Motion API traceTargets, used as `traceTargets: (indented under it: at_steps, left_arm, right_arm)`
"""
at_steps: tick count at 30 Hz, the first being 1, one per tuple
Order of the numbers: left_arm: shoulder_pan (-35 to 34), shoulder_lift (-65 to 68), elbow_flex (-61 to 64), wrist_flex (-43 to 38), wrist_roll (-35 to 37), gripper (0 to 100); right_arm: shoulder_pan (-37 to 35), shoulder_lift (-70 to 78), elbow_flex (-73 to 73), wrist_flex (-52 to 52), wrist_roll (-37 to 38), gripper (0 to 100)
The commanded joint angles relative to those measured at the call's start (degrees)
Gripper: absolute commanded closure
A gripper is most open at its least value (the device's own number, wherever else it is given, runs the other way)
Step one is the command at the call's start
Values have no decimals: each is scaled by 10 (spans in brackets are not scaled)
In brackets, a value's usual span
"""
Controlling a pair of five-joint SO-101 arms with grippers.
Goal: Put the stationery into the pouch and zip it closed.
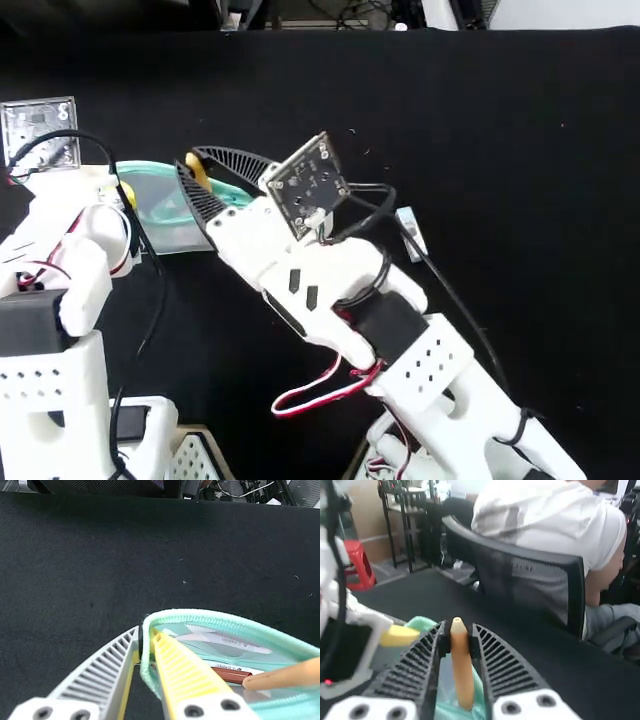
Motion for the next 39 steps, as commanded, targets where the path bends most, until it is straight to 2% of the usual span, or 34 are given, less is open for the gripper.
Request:
traceTargets:
  at_steps: [1,6,9,14,23,29,35,39]
  left_arm:
    - [11,32,78,6,-2,970]
    - [11,32,78,5,-2,970]
    - [11,32,78,5,-2,970]
    - [10,32,78,4,-2,970]
    - [10,32,78,6,-2,970]
    - [10,32,78,5,-2,970]
    - [10,32,78,6,-2,970]
    - [7,32,78,4,-2,970]
  right_arm:
    - [9,2,22,-11,1,986]
    - [6,2,58,-11,5,983]
    - [5,1,50,14,40,936]
    - [4,1,-37,154,18,736]
    - [4,-41,-255,363,21,726]
    - [9,-52,-200,317,21,727]
    - [10,44,-116,183,21,727]
    - [9,97,-126,172,21,727]
